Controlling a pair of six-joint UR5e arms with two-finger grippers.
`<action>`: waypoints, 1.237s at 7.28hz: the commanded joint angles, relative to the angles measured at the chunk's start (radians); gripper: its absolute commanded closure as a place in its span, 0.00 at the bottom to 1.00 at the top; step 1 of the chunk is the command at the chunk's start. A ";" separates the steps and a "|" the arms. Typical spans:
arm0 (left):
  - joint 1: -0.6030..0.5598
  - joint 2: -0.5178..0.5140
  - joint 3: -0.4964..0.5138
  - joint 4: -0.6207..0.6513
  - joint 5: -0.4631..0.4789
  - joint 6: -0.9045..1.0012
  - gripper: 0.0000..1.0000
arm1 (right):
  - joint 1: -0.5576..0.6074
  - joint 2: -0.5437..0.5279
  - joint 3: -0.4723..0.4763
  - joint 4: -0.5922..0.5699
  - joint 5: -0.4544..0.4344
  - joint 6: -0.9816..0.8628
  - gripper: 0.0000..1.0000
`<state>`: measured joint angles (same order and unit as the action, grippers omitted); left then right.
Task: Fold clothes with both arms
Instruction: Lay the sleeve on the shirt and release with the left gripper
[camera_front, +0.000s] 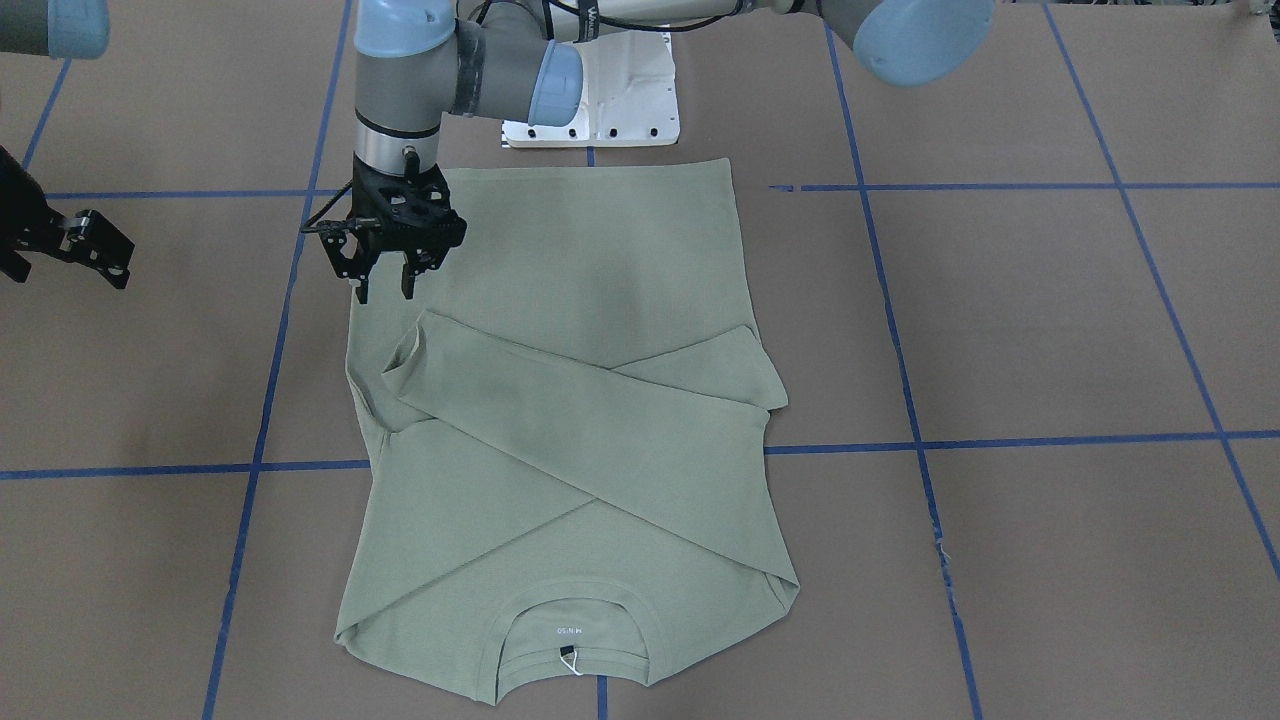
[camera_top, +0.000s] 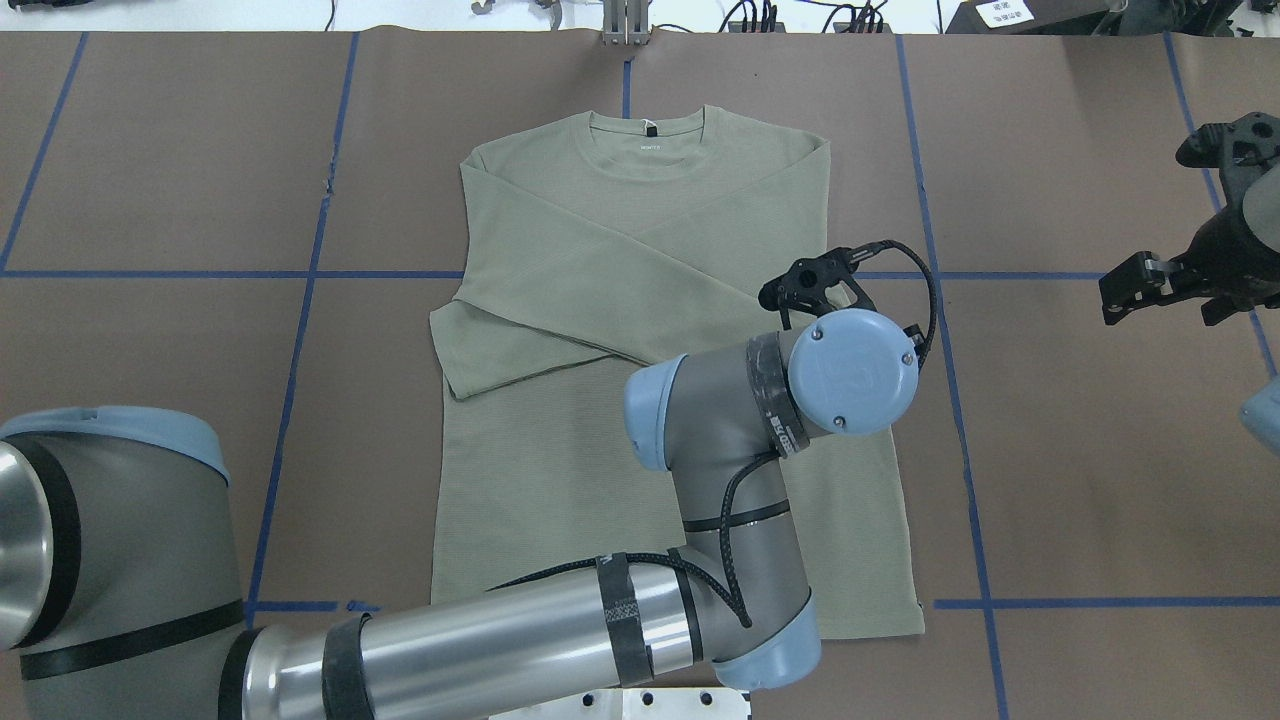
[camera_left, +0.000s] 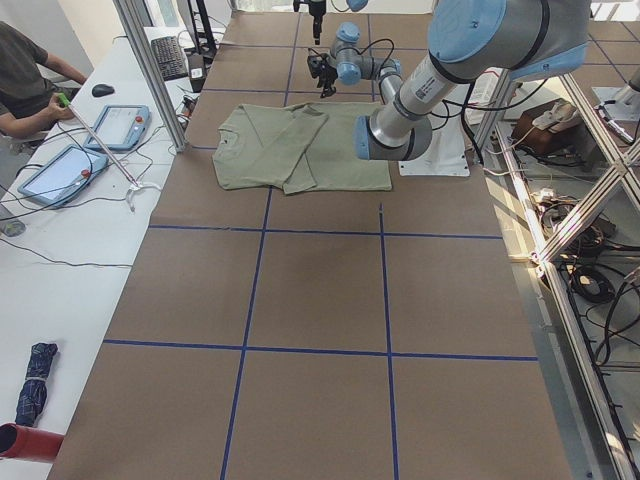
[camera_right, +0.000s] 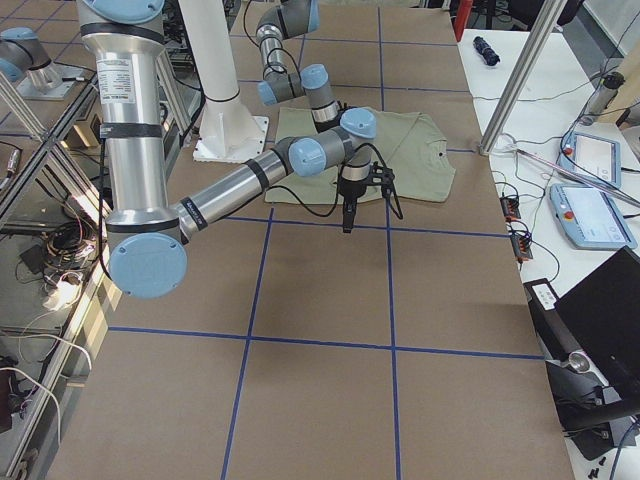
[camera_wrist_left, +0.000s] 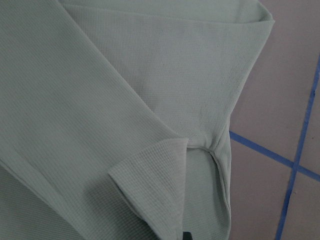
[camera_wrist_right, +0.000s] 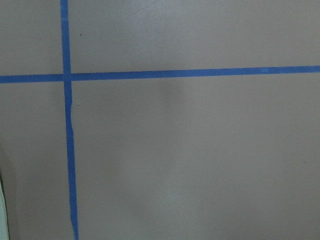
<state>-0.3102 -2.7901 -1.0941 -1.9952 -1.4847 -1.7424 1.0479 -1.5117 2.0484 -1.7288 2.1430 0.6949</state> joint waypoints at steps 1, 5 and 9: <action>0.010 0.050 -0.032 -0.043 0.037 0.076 0.00 | 0.000 0.015 -0.010 0.000 0.000 0.003 0.00; -0.095 0.281 -0.359 0.120 -0.103 0.244 0.01 | -0.055 0.010 0.016 0.125 -0.003 0.136 0.00; -0.248 0.668 -0.782 0.291 -0.242 0.577 0.01 | -0.441 0.001 0.130 0.215 -0.202 0.600 0.00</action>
<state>-0.5185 -2.2525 -1.7459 -1.7474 -1.7016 -1.2769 0.7531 -1.5100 2.1358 -1.5216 2.0395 1.1463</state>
